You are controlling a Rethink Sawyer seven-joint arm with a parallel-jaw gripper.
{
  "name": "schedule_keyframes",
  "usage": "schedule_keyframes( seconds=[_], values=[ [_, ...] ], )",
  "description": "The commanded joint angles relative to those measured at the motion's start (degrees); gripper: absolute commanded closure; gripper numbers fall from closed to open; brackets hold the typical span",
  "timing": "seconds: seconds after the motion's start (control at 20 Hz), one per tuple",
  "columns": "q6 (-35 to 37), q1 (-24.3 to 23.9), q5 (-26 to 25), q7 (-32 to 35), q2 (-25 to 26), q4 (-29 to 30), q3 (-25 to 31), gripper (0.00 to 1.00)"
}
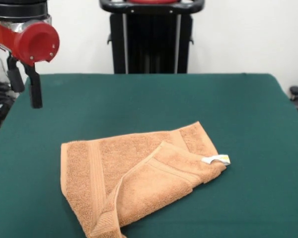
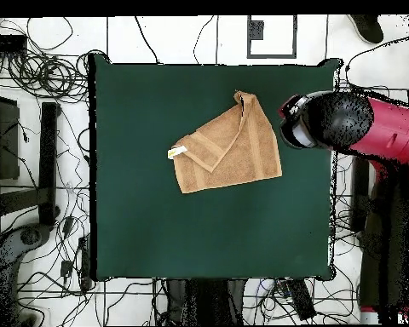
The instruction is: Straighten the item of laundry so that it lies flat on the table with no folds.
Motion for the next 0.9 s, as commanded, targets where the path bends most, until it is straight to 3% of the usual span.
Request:
schedule_keyframes(
  seconds=[0.05,0.5,0.9],
  values=[
    [10.67,-1.61,1.02,-11.73,0.13,0.5,3.26,0.0],
    [8.85,0.66,-0.38,-8.23,1.14,0.91,2.97,0.0],
    [5.52,5.43,0.49,-1.12,1.84,1.07,2.63,0.0]
  ],
)
